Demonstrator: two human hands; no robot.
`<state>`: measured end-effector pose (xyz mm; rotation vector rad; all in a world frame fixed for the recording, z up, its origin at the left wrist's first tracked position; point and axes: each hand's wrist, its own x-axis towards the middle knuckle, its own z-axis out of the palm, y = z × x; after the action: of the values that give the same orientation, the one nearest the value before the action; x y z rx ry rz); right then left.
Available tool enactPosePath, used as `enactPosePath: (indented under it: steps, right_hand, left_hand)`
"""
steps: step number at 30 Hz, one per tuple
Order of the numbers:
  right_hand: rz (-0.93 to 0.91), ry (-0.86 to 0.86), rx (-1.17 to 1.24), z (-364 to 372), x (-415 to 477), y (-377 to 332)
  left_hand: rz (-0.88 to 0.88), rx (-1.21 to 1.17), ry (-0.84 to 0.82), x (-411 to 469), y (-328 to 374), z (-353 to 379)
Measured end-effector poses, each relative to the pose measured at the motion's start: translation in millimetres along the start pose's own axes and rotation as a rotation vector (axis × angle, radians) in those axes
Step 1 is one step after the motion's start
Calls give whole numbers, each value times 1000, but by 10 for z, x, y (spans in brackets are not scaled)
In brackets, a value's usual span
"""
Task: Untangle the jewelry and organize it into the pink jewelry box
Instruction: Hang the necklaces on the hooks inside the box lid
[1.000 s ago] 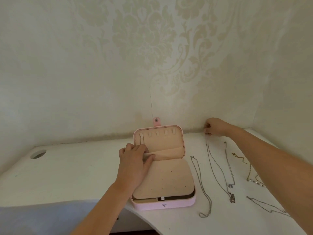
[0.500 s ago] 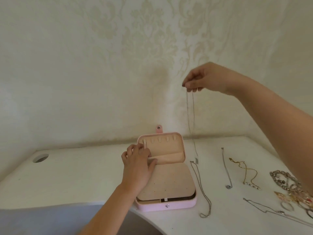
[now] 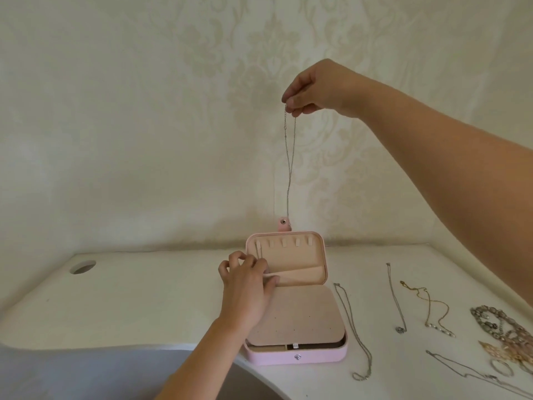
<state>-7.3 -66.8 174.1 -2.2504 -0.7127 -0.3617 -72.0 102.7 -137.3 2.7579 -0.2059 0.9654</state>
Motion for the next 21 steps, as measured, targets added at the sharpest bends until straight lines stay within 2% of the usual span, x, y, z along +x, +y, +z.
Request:
enactPosePath:
  steps: [21]
  right_hand:
    - [-55,3,-26,61,88,-224]
  left_hand:
    - [-10,-5,75,9,0,40]
